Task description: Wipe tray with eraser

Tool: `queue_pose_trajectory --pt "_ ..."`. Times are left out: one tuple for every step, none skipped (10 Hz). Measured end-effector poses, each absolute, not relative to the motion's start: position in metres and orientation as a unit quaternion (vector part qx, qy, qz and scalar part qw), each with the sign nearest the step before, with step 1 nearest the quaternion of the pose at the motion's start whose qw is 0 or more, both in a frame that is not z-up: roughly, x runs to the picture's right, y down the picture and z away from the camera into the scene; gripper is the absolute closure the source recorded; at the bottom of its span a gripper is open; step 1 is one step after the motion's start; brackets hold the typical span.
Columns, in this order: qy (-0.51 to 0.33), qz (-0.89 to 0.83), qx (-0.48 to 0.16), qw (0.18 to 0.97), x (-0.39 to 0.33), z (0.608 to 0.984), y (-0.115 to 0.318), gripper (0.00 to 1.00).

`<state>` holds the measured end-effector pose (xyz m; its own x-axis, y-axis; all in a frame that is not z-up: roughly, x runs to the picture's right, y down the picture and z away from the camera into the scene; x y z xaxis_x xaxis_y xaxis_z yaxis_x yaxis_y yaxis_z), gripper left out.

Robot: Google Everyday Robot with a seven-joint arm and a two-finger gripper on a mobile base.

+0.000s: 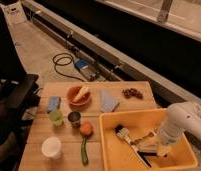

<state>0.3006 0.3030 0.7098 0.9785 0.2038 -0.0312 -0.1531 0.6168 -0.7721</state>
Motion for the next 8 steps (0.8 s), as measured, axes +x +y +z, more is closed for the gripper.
queue_pose_trajectory --pt "-0.031 0.102 -0.432 0.895 0.301 0.707 0.309 0.82" --pt "-0.027 0.108 -0.439 0.892 0.308 0.704 0.316 0.82" --pt "-0.02 0.116 -0.442 0.889 0.319 0.702 0.32 0.82" --pt "-0.012 0.124 -0.444 0.888 0.331 0.701 0.322 0.82" --pt "0.003 0.13 -0.443 0.887 0.348 0.701 0.321 0.82" --pt "0.013 0.133 -0.44 0.888 0.356 0.703 0.317 0.82" --pt "0.021 0.132 -0.436 0.89 0.359 0.706 0.31 0.82" --pt "0.025 0.126 -0.43 0.893 0.359 0.712 0.3 0.82"
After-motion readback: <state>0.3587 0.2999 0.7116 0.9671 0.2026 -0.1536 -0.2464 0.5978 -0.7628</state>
